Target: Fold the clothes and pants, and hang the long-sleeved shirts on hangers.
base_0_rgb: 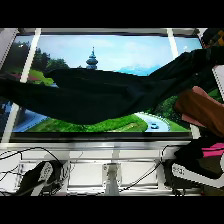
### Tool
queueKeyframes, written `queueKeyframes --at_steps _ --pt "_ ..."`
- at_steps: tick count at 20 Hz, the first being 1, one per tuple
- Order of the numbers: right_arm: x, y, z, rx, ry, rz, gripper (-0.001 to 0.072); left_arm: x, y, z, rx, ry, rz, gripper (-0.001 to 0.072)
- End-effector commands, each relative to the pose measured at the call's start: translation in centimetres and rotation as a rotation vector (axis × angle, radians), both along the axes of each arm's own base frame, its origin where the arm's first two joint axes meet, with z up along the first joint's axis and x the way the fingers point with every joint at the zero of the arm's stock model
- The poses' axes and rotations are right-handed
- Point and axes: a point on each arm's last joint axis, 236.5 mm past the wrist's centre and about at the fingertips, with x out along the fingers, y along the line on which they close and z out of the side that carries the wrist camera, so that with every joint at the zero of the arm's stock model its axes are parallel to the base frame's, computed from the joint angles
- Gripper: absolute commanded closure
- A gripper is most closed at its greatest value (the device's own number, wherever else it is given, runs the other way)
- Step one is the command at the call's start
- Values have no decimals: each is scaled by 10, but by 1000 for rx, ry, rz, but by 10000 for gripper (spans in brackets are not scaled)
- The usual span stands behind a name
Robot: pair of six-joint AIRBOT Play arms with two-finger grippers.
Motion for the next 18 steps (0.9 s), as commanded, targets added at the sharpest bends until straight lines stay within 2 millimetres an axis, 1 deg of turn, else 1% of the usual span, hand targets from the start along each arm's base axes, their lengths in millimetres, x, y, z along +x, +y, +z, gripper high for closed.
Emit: queueKeyframes --at_steps 1,3,5,6,8,10,12,15,18 --pt "-13 2 -20 3 65 10 669 -18 6 -19 20 109 4 673" --pt "-13 6 -50 27 125 20 669 -11 8 -30 -6 144 4 673" --pt "-9 8 -87 44 183 28 668 -4 12 -53 -45 207 6 673" --pt "-4 8 -103 48 193 32 669 0 15 -66 -63 239 7 672" --pt "17 13 -130 76 164 49 669 16 19 -96 -114 281 14 672" --pt "43 24 -144 127 89 65 669 34 12 -120 -211 307 5 672" --pt "66 30 -152 161 17 68 668 59 8 -138 -291 286 -5 671" --pt "90 29 -167 182 -52 47 668 98 21 -162 -344 219 59 672" --pt "108 25 -185 196 -79 17 668 123 34 -181 -366 175 121 672"
